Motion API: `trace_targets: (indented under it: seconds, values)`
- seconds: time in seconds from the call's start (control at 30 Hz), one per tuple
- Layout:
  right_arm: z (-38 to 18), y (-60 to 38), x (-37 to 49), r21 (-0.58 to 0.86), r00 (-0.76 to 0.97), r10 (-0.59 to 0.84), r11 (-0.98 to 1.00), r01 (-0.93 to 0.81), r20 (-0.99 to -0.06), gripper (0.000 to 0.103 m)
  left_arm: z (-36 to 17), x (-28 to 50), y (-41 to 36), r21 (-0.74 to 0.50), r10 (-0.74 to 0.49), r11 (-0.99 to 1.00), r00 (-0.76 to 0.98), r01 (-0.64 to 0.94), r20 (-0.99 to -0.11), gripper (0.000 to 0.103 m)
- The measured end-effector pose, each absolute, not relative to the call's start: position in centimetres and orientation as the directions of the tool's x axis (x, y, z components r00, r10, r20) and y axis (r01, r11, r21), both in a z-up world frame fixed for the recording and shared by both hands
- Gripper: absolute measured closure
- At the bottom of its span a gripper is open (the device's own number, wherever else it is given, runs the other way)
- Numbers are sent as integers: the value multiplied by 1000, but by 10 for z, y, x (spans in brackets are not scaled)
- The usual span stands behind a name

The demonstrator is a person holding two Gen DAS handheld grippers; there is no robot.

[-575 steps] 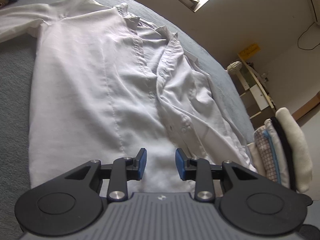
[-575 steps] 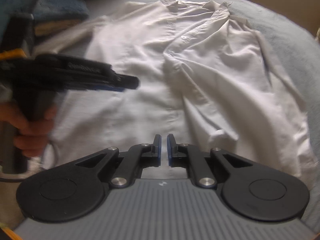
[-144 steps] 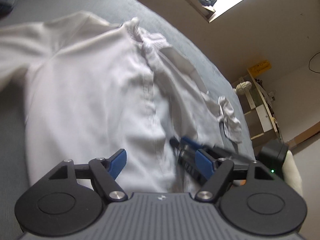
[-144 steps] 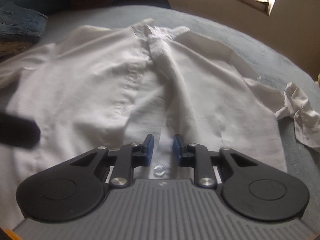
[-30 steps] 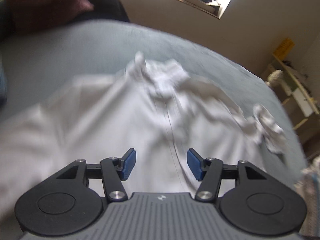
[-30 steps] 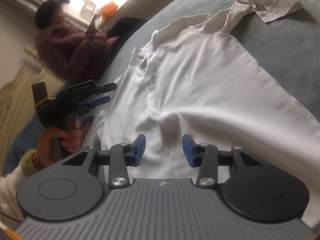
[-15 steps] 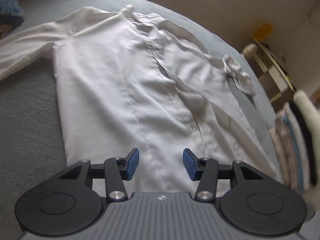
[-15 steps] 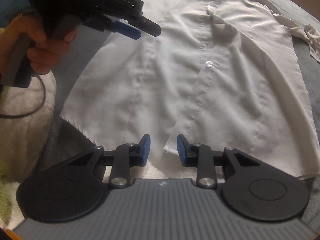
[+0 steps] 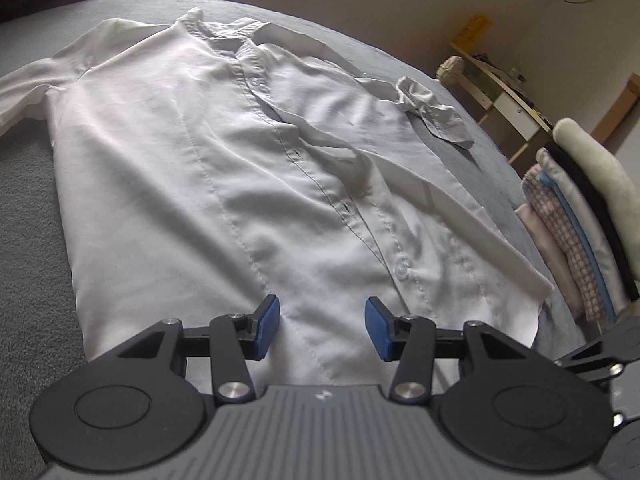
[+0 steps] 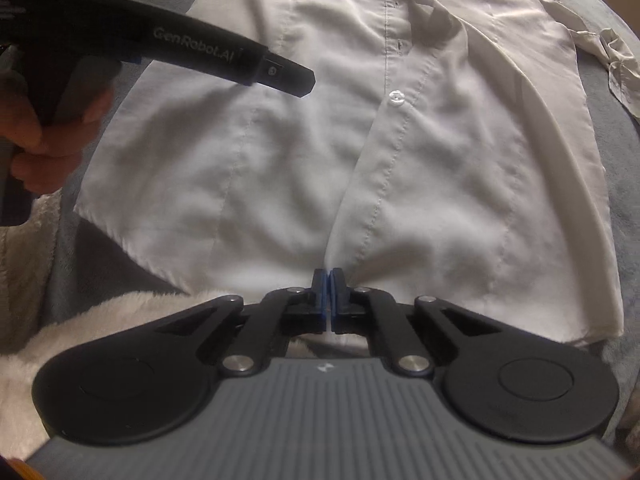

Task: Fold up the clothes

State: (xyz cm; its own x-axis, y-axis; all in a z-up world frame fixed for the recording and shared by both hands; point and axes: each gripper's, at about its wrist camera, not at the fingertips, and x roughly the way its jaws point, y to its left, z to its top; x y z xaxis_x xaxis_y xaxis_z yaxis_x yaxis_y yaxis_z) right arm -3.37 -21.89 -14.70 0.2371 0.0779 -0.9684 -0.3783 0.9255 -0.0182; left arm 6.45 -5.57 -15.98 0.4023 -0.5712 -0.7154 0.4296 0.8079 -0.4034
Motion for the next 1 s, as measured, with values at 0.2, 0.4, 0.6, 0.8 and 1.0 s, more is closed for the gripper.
trace_targets:
  seconds: [0.2, 0.4, 0.6, 0.8, 1.0]
  values:
    - [-143, -224, -38, 12, 195, 83, 940, -340, -977, 103, -162, 63, -52, -399, -583, 798, 408, 452, -703, 55]
    - [-146, -233, -30, 116, 128, 156, 954, -276, -979, 103, -161, 61, -50, -389, -582, 798, 421, 459, -696, 55]
    - [-152, -259, -22, 251, 51, 256, 964, -85, -965, 101, -160, 62, -48, -389, -582, 799, 430, 458, -690, 55]
    - [-140, -287, -19, 307, 101, 300, 950, 62, -949, 88, -156, 59, -50, -379, -591, 792, 448, 478, -671, 55]
    - [-99, -306, 7, 327, 329, 285, 942, 80, -900, 86, -138, 45, -73, -376, -676, 711, 428, 595, -600, 55]
